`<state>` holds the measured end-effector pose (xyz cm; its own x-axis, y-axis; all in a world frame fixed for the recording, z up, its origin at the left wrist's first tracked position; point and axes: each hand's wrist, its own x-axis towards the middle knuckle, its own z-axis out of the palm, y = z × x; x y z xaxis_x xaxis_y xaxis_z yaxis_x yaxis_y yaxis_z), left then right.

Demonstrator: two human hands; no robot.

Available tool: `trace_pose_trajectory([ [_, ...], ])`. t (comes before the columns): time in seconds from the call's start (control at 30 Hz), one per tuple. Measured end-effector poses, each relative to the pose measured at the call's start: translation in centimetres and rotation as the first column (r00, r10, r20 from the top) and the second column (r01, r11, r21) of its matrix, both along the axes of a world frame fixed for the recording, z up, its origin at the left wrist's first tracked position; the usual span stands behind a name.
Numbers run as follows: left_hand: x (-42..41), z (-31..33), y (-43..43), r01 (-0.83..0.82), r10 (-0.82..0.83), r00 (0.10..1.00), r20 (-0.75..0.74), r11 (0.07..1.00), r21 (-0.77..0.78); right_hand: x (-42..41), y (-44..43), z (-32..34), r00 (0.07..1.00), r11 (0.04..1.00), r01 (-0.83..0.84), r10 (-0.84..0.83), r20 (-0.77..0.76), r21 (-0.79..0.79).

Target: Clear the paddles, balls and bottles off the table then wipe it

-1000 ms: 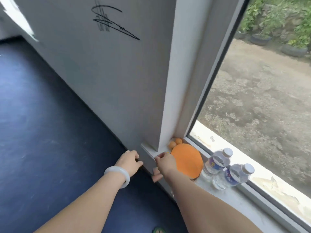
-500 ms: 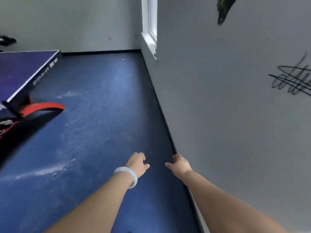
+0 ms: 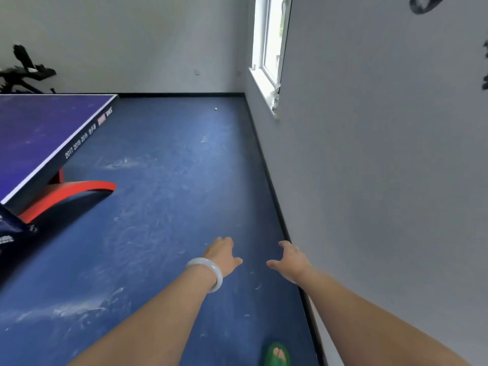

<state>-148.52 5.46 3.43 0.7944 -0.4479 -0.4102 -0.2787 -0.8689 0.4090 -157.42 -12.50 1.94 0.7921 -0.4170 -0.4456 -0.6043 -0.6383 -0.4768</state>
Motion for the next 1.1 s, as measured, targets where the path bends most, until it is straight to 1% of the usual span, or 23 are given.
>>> trace_pose_trajectory([
  [0.17, 10.2, -0.2, -5.7, -0.038, 0.038, 0.999, -0.01, 0.999, 0.015, 11.1, -6.0, -0.5, 0.999, 0.999, -0.005, 0.003, 0.043, 0.04],
  [0.3, 18.0, 0.6, -9.6, -0.066, 0.066, 0.998, 0.0, 0.997, 0.037, 19.4, -9.8, -0.2, 0.999, 0.998, -0.024, 0.023, 0.03, 0.06],
  [0.53, 32.7, -0.3, -12.7, -0.092, 0.093, 0.995, -0.022, 0.995, 0.038, 35.1, -13.3, -0.3, 0.998, 0.996, -0.065, 0.065, -0.004, 0.055],
  [0.73, 49.1, 0.3, -13.5, -0.048, 0.048, 0.999, 0.004, 0.999, 0.011, 50.4, -15.1, -0.4, 1.0, 0.999, -0.025, 0.025, -0.003, 0.045],
  [0.87, 59.7, 1.1, -14.7, 0.007, -0.008, 1.0, 0.026, 0.999, 0.034, 59.2, -16.2, 0.3, 1.0, 0.999, 0.005, -0.004, -0.011, 0.039],
  [1.0, 67.5, 1.3, -18.0, 0.088, -0.089, 0.996, 0.02, 0.995, 0.042, 65.8, -18.4, 0.9, 0.995, 0.99, 0.103, -0.103, -0.002, 0.099],
  [1.1, 72.4, 0.8, -21.2, 0.153, -0.153, 0.988, 0.003, 0.987, 0.044, 70.4, -21.0, 0.5, 0.99, 0.982, 0.141, -0.14, -0.018, 0.125],
])
